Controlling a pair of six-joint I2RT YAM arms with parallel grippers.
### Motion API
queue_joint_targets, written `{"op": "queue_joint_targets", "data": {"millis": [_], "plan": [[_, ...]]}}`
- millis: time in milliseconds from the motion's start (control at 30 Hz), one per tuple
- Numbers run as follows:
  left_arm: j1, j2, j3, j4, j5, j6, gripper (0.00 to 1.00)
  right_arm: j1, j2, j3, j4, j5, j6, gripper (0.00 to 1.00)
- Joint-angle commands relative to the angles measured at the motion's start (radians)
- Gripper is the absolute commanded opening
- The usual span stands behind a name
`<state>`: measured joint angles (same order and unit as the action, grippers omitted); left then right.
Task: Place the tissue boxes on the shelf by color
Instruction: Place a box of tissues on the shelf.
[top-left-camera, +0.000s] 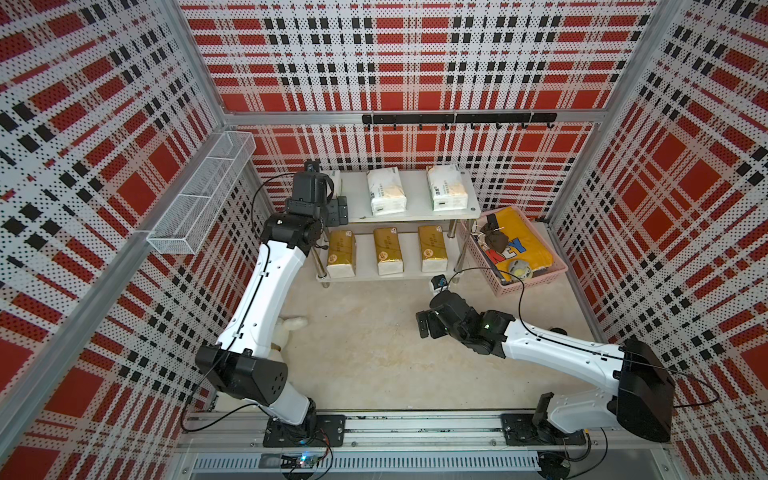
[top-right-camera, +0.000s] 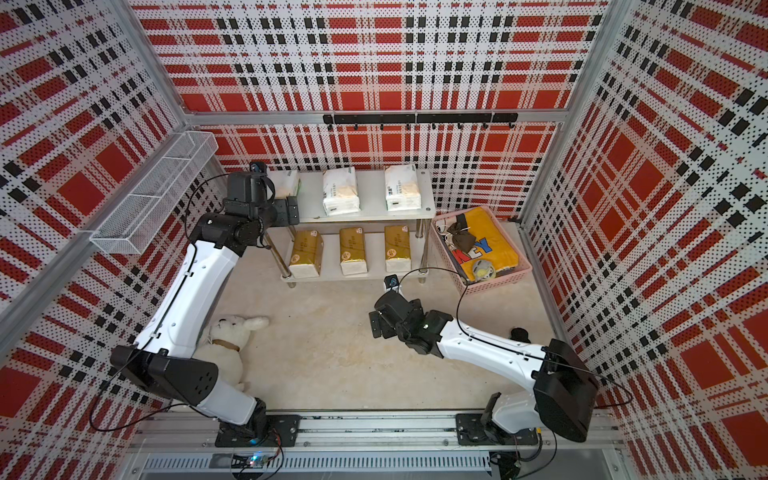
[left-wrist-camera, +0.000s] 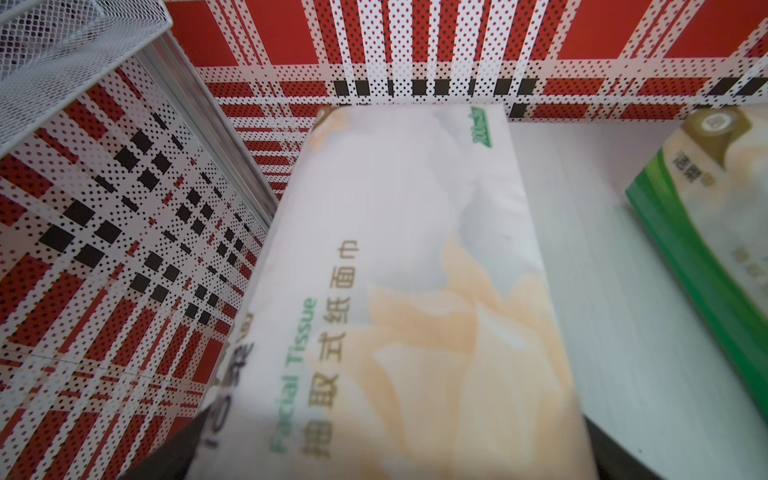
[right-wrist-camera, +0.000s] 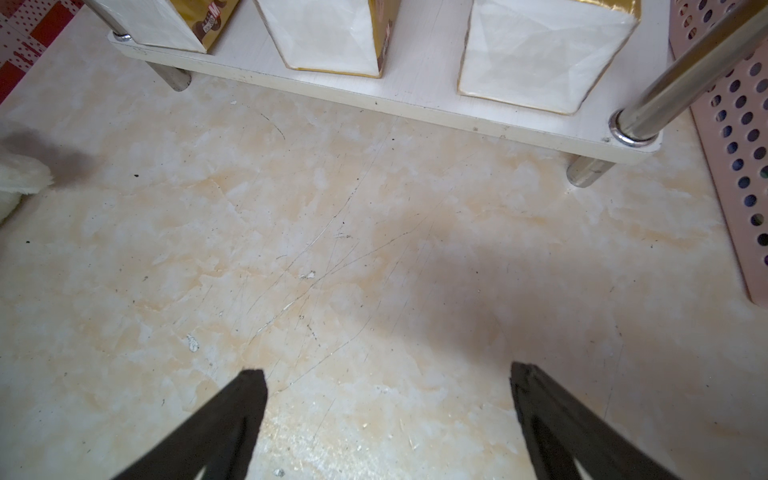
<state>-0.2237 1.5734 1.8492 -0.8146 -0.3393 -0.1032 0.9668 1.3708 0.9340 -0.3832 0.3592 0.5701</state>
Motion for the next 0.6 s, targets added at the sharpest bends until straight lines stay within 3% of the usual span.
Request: {"op": "queue_joint_targets", "data": {"millis": [0,567], "plan": [[0.002,-0.021,-0.015,0.024,0.012,0.003,0.99,0.013,0.011,0.023,0.013,0.009,0.001,1.0],[-0.008,-0.024,-0.032,0.062,0.051,0.015,0.97,0.013,0.016,0.023,0.015,0.007,0.002,1.0]]}}
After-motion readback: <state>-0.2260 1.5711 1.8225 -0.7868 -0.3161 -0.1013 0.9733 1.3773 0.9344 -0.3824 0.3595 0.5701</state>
